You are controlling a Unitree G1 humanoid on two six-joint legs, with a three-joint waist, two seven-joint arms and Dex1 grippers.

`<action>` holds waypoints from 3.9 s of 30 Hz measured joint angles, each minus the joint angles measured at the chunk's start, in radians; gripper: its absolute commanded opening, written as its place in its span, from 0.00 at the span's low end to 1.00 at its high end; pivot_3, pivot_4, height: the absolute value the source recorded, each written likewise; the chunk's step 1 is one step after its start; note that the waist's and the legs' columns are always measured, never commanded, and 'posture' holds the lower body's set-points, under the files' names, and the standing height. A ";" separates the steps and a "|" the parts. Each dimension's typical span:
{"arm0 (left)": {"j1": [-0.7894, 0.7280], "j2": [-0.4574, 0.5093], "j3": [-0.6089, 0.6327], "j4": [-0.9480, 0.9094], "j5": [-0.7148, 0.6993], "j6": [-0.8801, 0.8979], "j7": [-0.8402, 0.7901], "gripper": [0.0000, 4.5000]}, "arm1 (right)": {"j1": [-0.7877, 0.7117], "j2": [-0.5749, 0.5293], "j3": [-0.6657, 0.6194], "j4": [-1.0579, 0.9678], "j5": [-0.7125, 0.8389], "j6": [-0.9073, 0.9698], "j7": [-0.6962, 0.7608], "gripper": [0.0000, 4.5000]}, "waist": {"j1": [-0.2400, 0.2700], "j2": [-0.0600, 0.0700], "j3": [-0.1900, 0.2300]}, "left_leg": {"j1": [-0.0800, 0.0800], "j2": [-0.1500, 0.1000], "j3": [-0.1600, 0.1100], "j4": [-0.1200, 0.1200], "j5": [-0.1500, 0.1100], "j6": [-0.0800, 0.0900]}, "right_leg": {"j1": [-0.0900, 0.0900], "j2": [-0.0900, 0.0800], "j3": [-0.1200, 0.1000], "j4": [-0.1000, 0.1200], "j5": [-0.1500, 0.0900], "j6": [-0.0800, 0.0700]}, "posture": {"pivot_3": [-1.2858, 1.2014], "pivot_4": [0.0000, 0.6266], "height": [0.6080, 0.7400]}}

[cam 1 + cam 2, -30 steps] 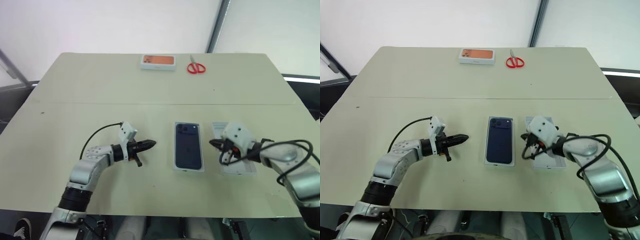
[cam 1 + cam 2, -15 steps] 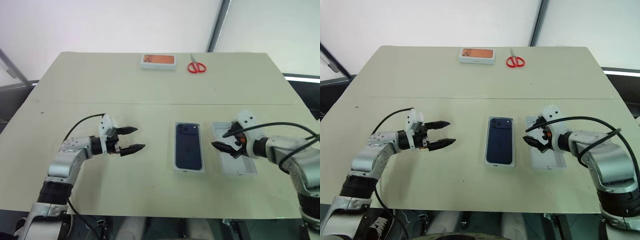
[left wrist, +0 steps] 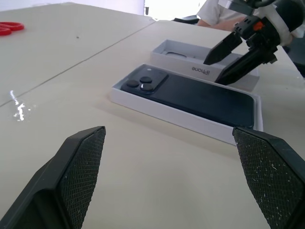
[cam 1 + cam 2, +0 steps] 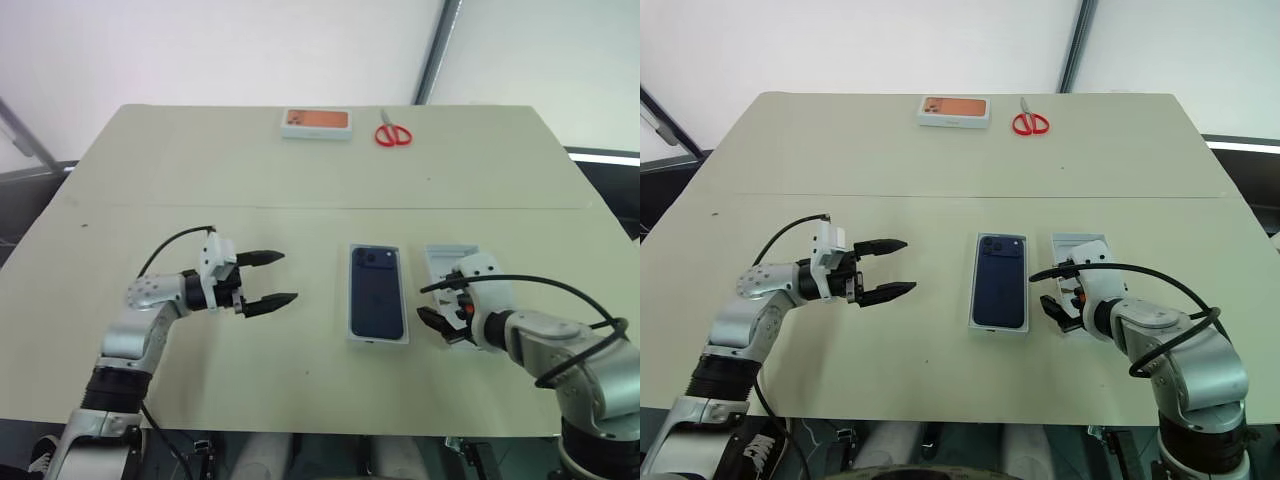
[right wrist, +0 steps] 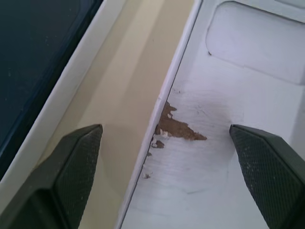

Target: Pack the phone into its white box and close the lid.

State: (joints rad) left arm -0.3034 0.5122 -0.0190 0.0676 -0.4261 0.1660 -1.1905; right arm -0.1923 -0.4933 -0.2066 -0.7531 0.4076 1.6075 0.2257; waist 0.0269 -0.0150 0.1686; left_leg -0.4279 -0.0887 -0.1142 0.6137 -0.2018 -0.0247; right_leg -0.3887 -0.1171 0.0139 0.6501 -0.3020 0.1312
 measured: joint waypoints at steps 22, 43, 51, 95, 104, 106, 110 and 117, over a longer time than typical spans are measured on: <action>0.024 -0.014 -0.007 -0.028 0.013 0.001 0.082 1.00 | -0.025 0.053 0.041 -0.006 0.268 0.000 -0.451 0.48 | -0.023 0.000 0.000 | 0.000 0.000 0.000 -0.001 0.000 0.000 | 0.000 0.001 0.000 0.002 0.000 0.000 | 0.52 0.24 1.00; 0.003 -0.025 -0.005 -0.034 0.007 0.056 0.125 1.00 | -0.260 0.189 -0.078 0.094 0.346 0.000 -0.546 0.01 | -0.041 0.002 0.001 | 0.001 0.001 0.000 -0.001 0.000 0.000 | 0.000 0.003 0.001 0.003 0.000 0.000 | 0.52 0.24 1.00; -0.006 -0.024 -0.003 -0.016 0.004 0.064 0.130 1.00 | -0.440 0.518 -0.368 0.193 0.505 0.000 -0.405 0.01 | -0.045 0.003 0.001 | 0.001 0.001 0.001 -0.002 0.000 0.000 | -0.002 0.004 0.002 0.006 0.000 0.000 | 0.52 0.24 1.00; 0.129 -0.016 0.087 -0.183 -0.118 0.199 0.220 0.03 | -0.065 0.309 0.275 0.480 1.516 -0.775 -0.758 0.00 | -0.065 0.005 0.002 | 0.001 0.002 0.003 -0.003 0.001 0.000 | -0.004 0.004 0.006 0.006 0.000 0.000 | 0.52 0.24 1.00; 0.134 -0.099 -0.009 -0.192 -0.053 0.168 0.272 0.01 | -0.056 0.304 0.277 0.481 1.460 -0.792 -0.697 0.00 | -0.059 0.005 0.002 | 0.001 0.002 0.002 -0.003 0.001 0.000 | -0.003 0.004 0.006 0.006 0.000 0.000 | 0.52 0.24 1.00; 0.123 -0.113 -0.014 -0.177 -0.037 0.153 0.279 0.00 | -0.052 0.295 0.274 0.480 1.448 -0.799 -0.689 0.21 | -0.056 0.005 0.002 | 0.001 0.002 0.003 -0.003 0.001 0.000 | -0.003 0.004 0.006 0.006 0.000 0.000 | 0.52 0.24 1.00; 0.092 -0.144 -0.043 -0.121 -0.003 0.116 0.279 0.00 | -0.026 0.261 0.260 0.478 1.405 -0.808 -0.672 0.65 | -0.041 0.005 0.002 | 0.001 0.001 0.003 -0.002 0.001 0.000 | -0.003 0.004 0.006 0.006 0.000 0.000 | 0.52 0.24 1.00; 0.040 -0.211 -0.091 -0.076 0.013 0.090 0.277 0.00 | 0.003 0.130 0.196 0.380 1.361 -0.813 -0.649 1.00 | -0.039 0.004 0.002 | 0.001 0.001 0.003 -0.001 0.001 0.000 | -0.002 0.003 0.005 0.005 0.000 0.000 | 0.52 0.24 1.00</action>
State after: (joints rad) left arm -0.2631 0.3008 -0.1096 -0.0087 -0.4130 0.2558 -0.9137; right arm -0.1897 -0.3633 -0.0104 -0.3734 1.7686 0.7943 -0.4231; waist -0.0118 -0.0106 0.1708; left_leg -0.4273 -0.0879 -0.1115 0.6124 -0.2011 -0.0247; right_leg -0.3908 -0.1139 0.0190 0.6556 -0.3023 0.1314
